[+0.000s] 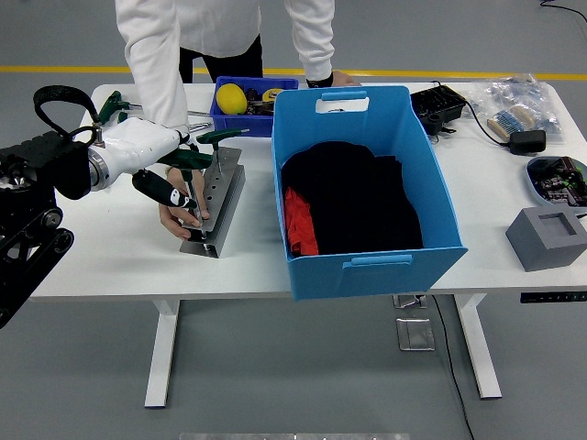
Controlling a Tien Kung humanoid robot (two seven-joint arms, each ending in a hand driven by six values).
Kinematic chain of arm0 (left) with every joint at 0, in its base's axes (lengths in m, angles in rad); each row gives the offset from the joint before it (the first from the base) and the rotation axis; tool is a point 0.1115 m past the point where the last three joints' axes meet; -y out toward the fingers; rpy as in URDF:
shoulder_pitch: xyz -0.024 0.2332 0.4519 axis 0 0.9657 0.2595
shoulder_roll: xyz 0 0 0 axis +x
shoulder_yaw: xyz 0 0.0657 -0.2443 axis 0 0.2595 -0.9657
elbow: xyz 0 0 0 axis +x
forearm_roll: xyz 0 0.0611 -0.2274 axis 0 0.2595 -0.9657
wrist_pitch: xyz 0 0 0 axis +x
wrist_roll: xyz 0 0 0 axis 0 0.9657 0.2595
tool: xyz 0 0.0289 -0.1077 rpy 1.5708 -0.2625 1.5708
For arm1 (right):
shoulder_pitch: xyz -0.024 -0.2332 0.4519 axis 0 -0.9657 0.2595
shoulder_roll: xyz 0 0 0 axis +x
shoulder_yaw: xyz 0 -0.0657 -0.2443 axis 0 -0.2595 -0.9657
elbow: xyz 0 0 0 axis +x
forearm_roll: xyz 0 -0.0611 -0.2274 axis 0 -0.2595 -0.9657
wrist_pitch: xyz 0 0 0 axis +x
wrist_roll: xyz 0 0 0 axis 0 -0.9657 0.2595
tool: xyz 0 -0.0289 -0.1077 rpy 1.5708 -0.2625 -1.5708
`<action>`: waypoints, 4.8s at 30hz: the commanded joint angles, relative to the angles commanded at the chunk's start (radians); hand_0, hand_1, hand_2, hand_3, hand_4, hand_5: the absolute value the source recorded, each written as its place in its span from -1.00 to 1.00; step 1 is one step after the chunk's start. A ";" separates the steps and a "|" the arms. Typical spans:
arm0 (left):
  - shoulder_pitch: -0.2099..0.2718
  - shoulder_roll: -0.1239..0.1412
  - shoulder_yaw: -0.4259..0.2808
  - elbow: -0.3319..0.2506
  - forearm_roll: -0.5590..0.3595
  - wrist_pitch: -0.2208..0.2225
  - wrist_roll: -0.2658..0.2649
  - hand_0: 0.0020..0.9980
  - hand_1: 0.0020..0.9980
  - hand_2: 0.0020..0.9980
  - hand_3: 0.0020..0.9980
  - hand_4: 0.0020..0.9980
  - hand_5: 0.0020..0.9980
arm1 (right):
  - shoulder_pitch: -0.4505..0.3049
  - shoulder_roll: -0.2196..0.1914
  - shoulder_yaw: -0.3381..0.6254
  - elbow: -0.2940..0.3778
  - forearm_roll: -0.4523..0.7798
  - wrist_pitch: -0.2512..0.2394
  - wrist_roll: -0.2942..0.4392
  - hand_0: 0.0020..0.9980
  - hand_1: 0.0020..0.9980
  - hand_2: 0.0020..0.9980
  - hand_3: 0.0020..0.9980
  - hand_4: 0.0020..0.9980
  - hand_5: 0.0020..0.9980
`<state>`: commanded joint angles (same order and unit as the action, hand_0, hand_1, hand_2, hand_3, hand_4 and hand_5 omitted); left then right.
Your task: Lift tool from toolbox,place it in box,lift tool from toolbox,place it in box
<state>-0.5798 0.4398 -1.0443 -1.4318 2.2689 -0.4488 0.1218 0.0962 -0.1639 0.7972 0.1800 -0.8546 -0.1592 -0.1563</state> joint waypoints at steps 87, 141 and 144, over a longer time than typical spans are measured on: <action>-0.149 0.091 0.144 0.051 -0.129 0.235 0.043 -0.88 -1.00 -1.00 -0.87 0.31 -0.29 | 0.006 -0.006 -0.016 0.000 0.029 -0.004 0.006 0.24 0.21 0.37 0.11 0.61 0.28; -0.498 -0.254 0.503 0.248 -0.330 0.386 -0.134 -0.82 -1.00 -0.98 -0.81 0.32 -0.33 | 0.033 -0.021 -0.066 0.000 0.048 0.001 0.006 0.24 0.21 0.36 0.11 0.61 0.28; -0.499 -0.271 0.513 0.290 -0.332 0.368 -0.160 -0.82 -1.00 -0.98 -0.81 0.32 -0.33 | 0.032 -0.022 -0.068 0.000 0.048 0.002 0.006 0.24 0.21 0.36 0.11 0.61 0.28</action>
<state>-1.0793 0.1689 -0.5316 -1.1422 1.9374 -0.0804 -0.0383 0.1283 -0.1856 0.7297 0.1800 -0.8062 -0.1576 -0.1505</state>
